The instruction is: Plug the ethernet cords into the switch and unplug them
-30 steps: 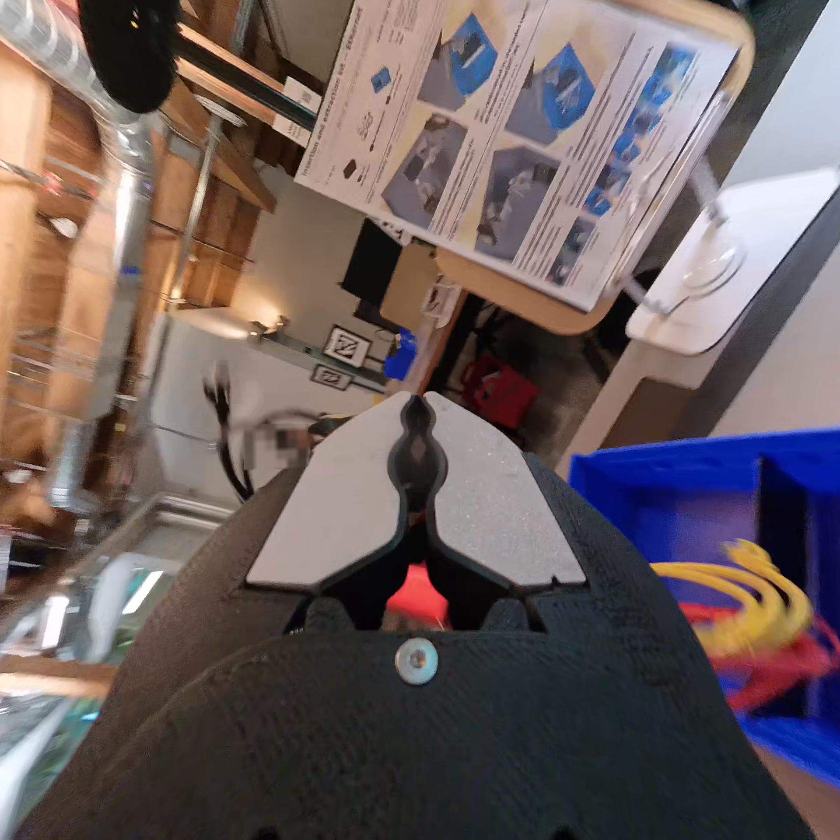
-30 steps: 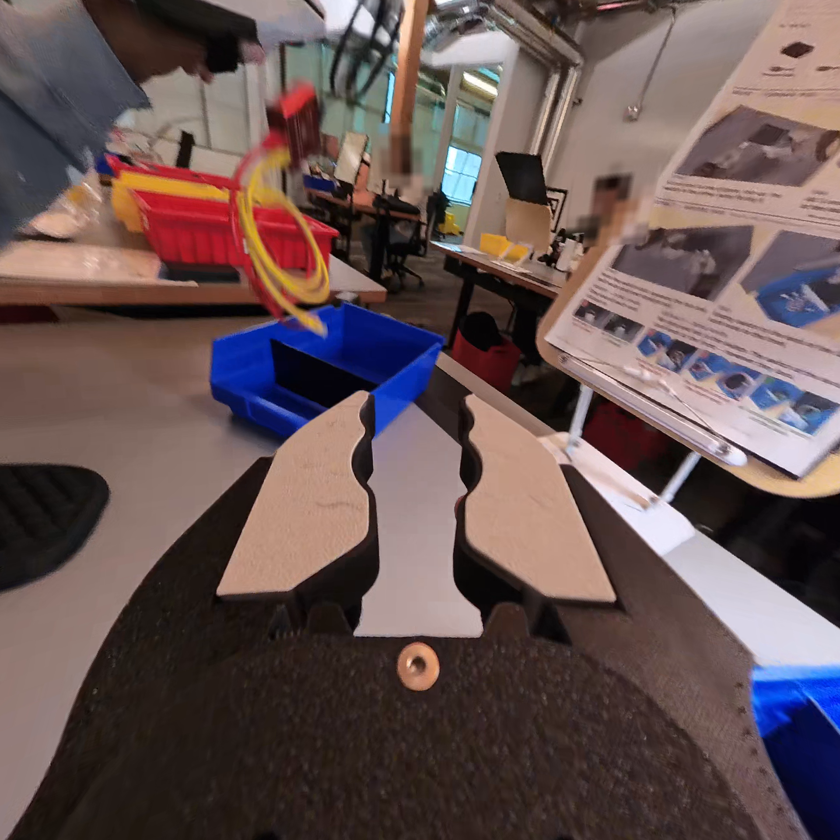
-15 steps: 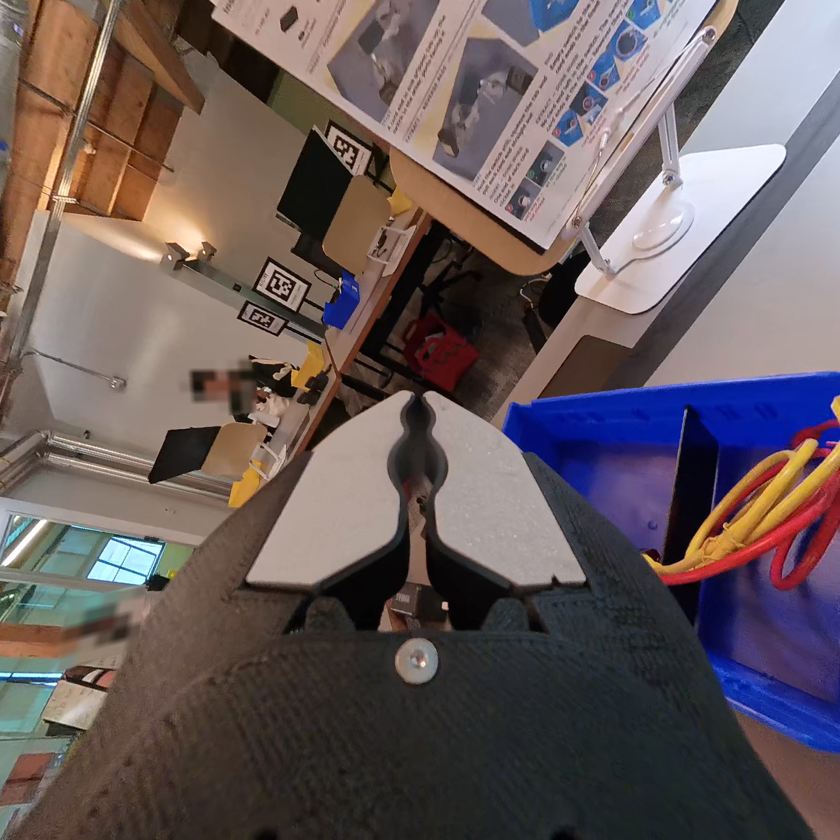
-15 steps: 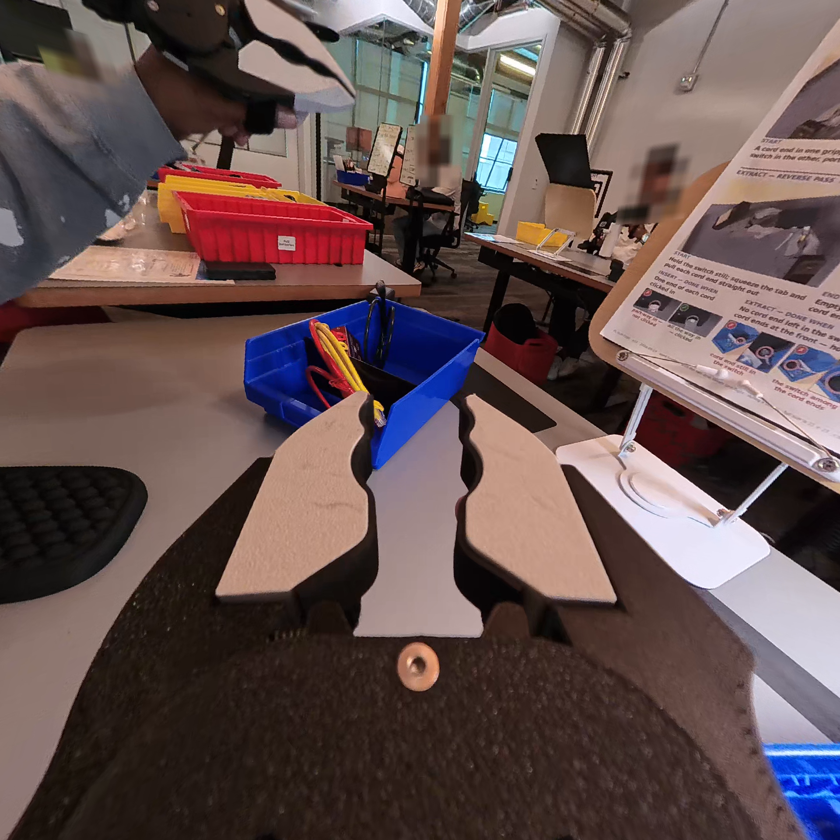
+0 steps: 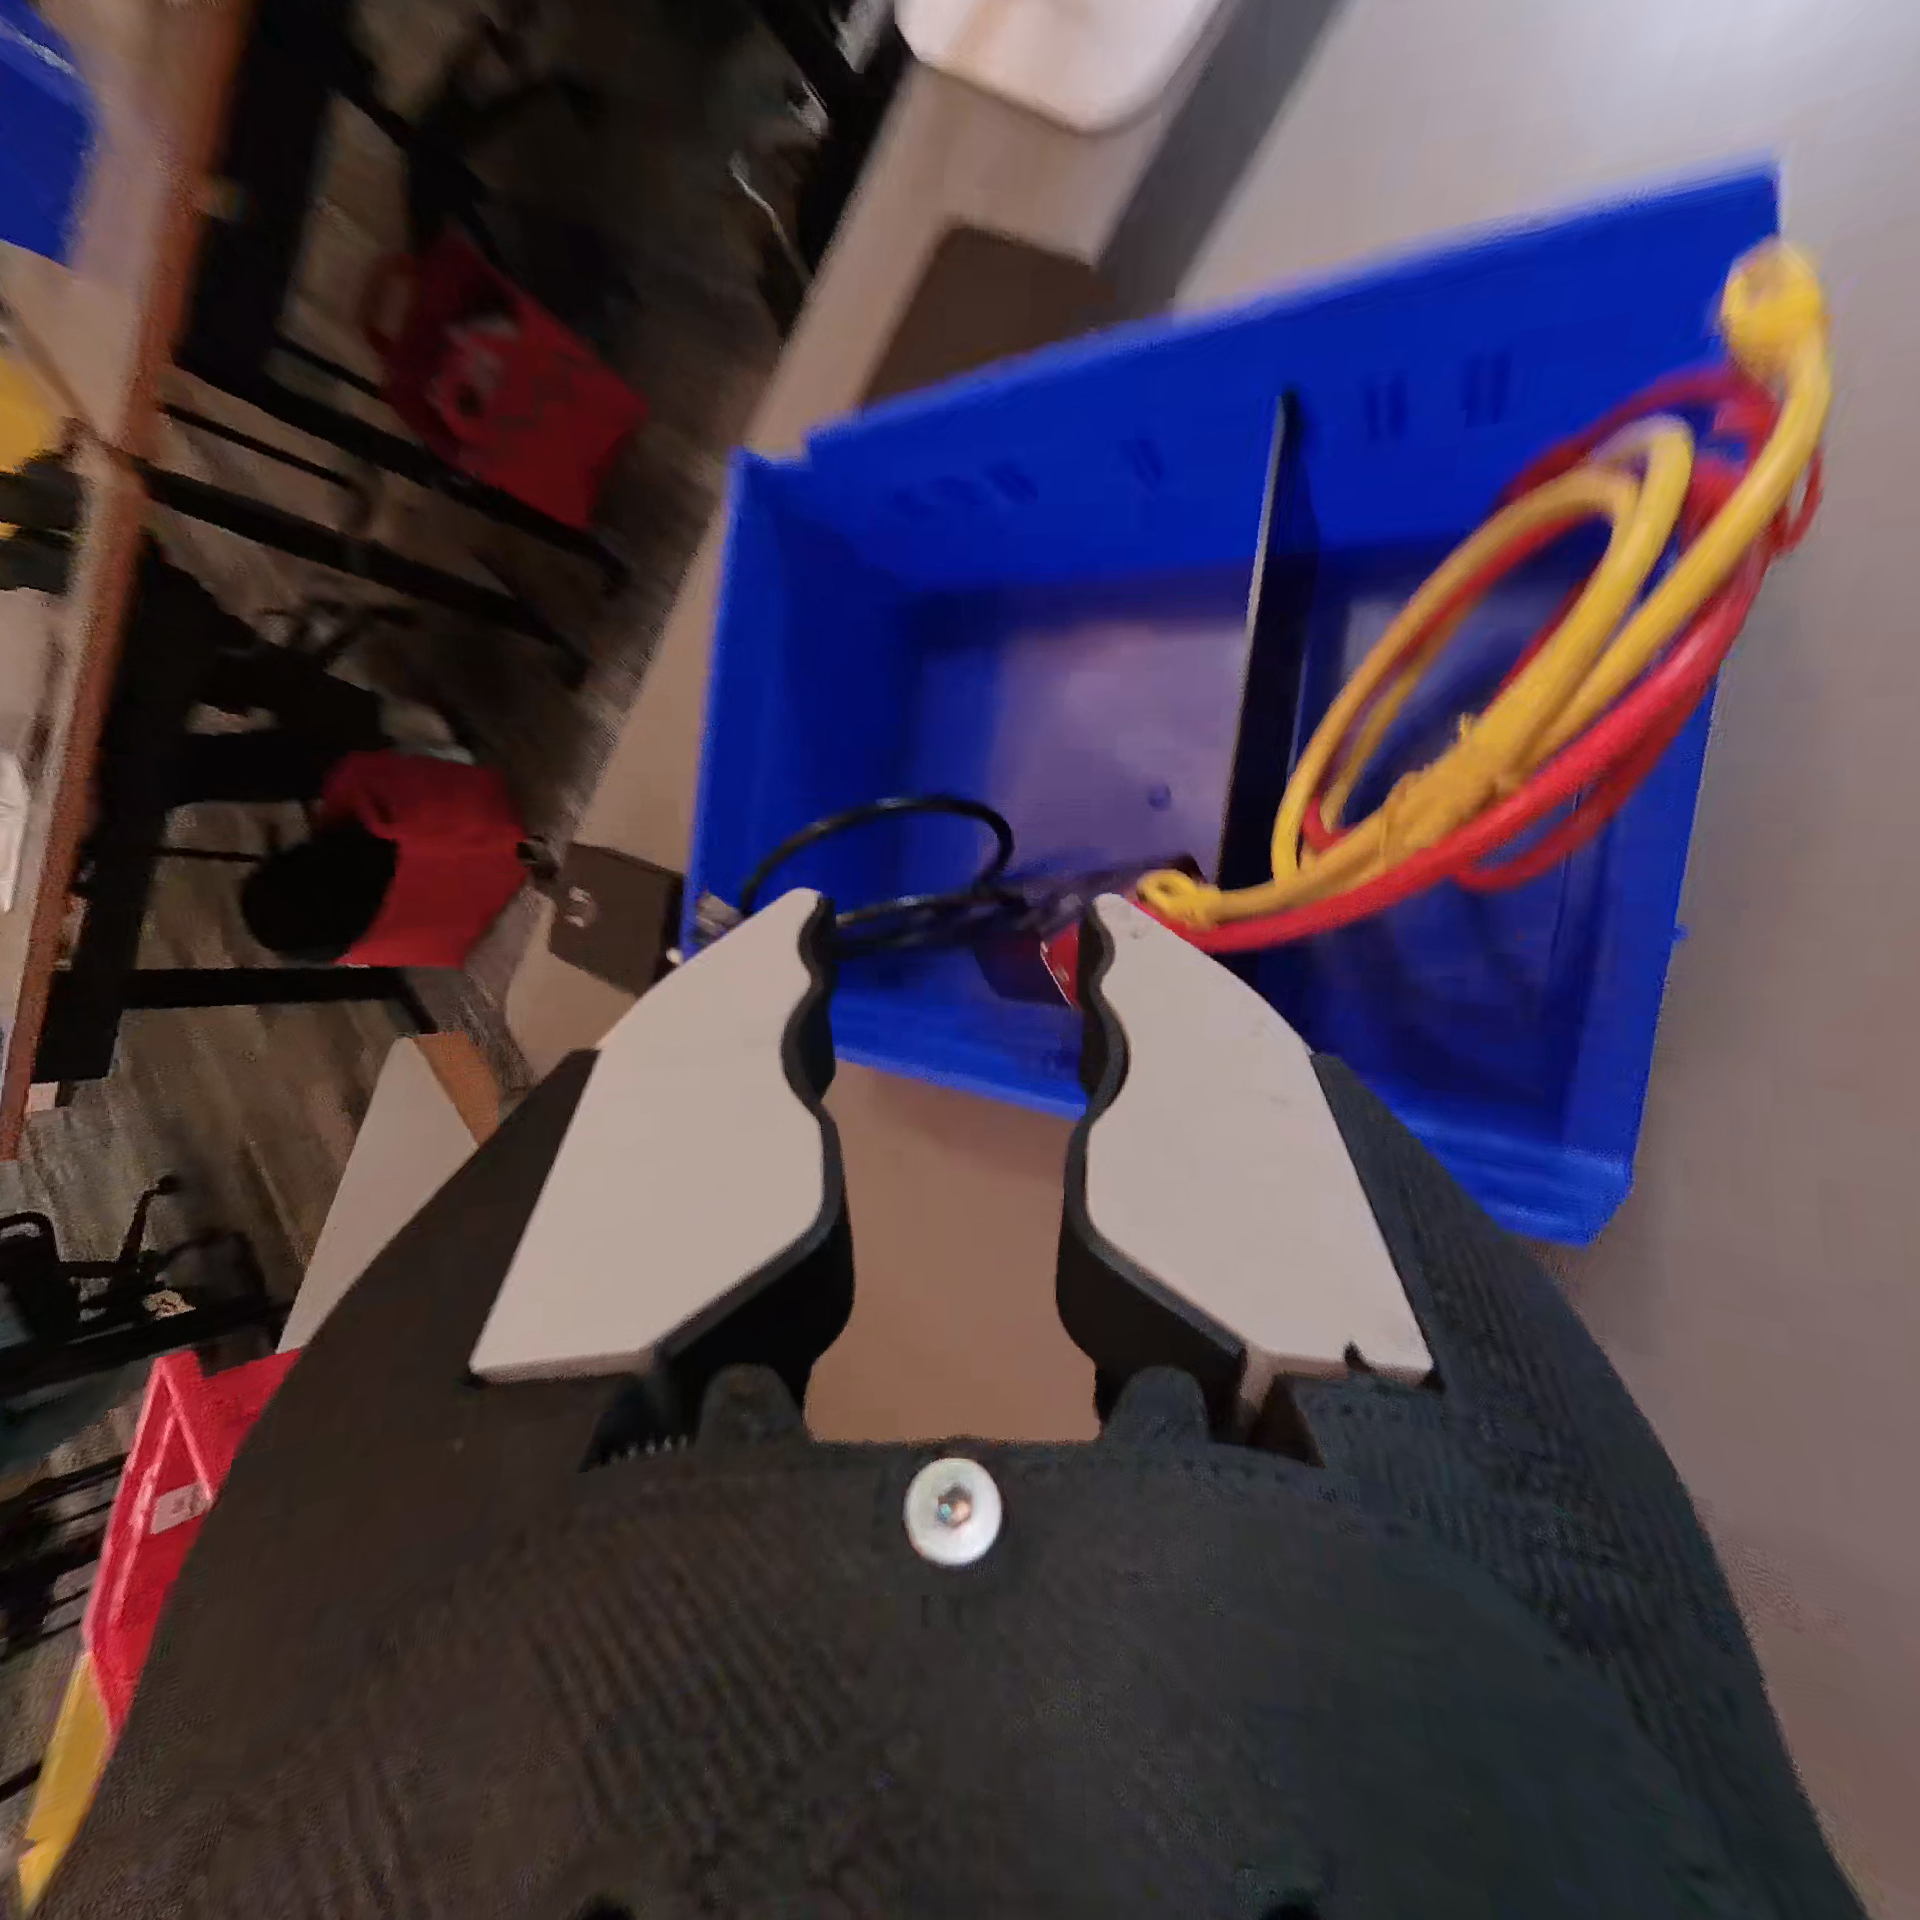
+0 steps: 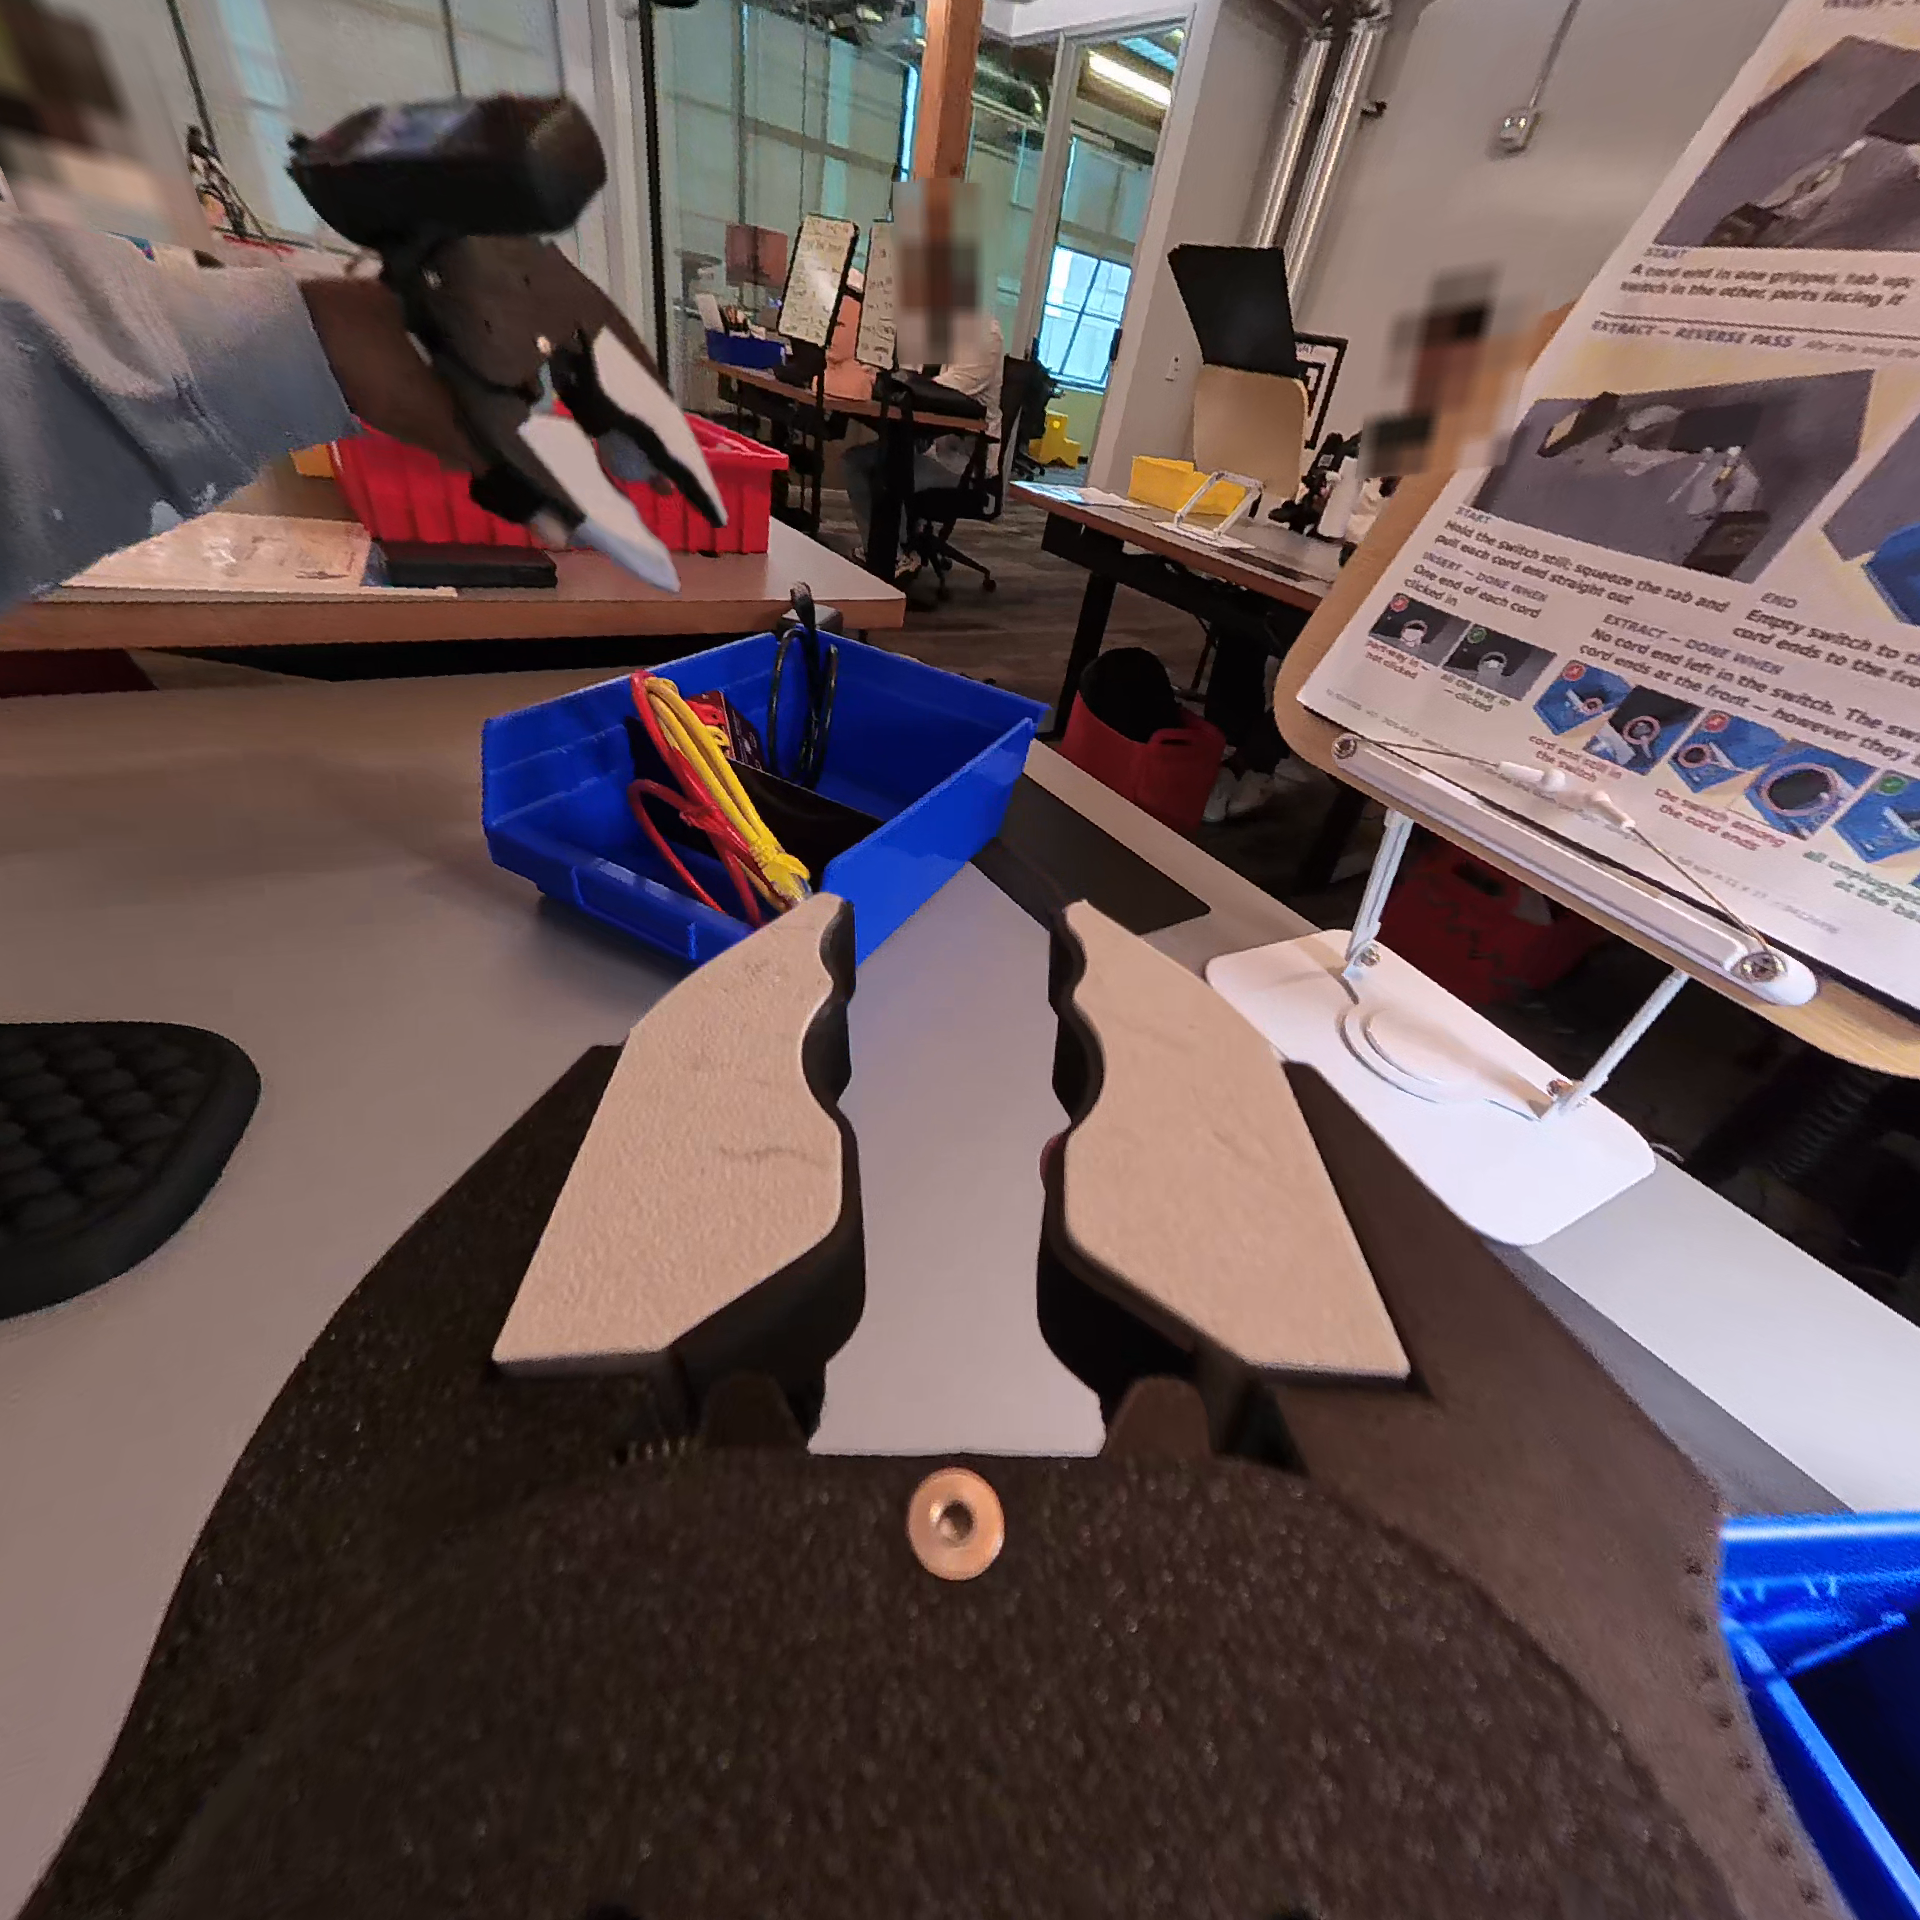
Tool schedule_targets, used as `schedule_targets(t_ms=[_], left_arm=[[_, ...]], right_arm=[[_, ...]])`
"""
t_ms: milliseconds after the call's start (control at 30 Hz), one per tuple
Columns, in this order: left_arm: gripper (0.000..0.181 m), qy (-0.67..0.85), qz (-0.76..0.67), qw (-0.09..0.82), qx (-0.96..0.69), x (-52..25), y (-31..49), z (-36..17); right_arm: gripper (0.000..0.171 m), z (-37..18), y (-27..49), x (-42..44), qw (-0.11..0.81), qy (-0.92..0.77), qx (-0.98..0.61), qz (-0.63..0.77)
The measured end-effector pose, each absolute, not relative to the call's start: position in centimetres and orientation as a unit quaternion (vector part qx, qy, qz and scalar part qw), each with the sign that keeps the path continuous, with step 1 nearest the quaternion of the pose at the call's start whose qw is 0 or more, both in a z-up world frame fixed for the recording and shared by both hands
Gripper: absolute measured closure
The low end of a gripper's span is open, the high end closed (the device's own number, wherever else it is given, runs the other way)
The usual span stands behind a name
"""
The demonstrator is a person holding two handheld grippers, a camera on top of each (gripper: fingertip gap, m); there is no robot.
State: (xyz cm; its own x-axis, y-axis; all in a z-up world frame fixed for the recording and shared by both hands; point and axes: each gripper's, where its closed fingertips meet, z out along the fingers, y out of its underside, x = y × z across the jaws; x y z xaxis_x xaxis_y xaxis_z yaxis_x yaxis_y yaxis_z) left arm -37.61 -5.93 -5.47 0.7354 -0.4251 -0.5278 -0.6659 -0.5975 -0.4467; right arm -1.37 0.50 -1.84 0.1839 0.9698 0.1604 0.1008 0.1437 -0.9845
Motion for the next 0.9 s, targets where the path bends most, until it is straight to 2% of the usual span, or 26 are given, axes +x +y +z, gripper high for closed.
schedule_targets(t_ms=[167,367,433,533,567,900], left_arm=[[0.131,0.390,0.207,0.180,-0.879,-38.8,-7.0,-10.6],[0.132,0.462,0.191,0.110,-0.859,-37.8,-6.6,-14.1],[0.139,0.477,0.181,0.116,-0.852,-37.0,-6.1,-14.7],[0.164,0.486,0.166,0.134,-0.848,-36.4,-5.5,-14.5],[0.167,0.484,0.163,0.144,-0.848,-36.3,-5.3,-14.2],[0.170,0.434,0.166,0.264,-0.845,-34.6,-1.5,-7.9]], right_arm=[[0.137,-3.6,1.7,-0.7,0.546,-0.501,-0.549,0.387],[0.137,-5.8,2.4,-0.9,0.523,-0.495,-0.570,0.395],[0.137,-6.2,2.6,-0.9,0.522,-0.499,-0.571,0.391],[0.138,-6.4,2.7,-0.9,0.517,-0.499,-0.572,0.395],[0.138,-6.5,2.8,-1.0,0.515,-0.498,-0.573,0.397],[0.139,-4.6,2.6,-1.1,0.532,-0.504,-0.555,0.394]])
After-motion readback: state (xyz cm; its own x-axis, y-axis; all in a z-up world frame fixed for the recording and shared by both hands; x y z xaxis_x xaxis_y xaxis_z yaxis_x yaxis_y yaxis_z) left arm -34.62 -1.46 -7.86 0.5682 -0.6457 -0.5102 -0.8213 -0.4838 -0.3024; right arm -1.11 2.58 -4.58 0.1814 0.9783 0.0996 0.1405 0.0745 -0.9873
